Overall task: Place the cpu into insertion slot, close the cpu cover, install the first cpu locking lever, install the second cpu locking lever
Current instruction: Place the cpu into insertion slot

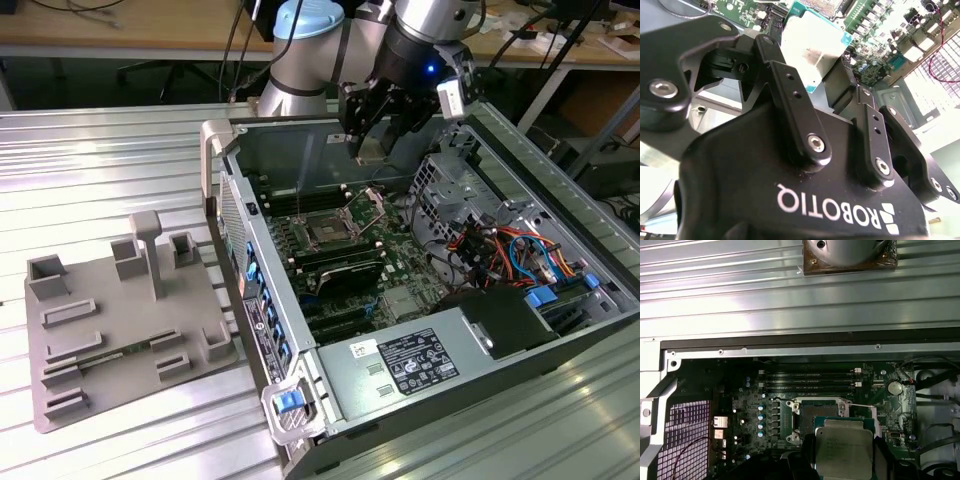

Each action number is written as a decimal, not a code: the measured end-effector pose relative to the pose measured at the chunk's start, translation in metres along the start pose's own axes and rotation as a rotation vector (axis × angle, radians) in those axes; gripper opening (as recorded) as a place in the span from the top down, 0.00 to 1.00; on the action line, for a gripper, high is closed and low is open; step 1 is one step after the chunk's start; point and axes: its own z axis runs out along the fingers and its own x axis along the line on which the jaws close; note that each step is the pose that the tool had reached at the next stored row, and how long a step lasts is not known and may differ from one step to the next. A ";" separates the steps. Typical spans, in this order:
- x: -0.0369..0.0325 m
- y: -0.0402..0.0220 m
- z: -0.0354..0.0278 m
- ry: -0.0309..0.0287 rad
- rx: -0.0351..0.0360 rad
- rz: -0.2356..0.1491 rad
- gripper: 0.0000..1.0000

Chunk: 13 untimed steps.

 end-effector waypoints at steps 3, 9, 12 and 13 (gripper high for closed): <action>0.0000 0.0000 0.0005 0.0000 0.0000 0.000 0.45; 0.0000 -0.0002 0.0018 -0.0001 0.0008 0.000 0.45; 0.0000 -0.0003 0.0023 -0.0004 0.0117 0.001 0.45; 0.0000 -0.0003 0.0024 -0.0007 0.0294 0.001 0.45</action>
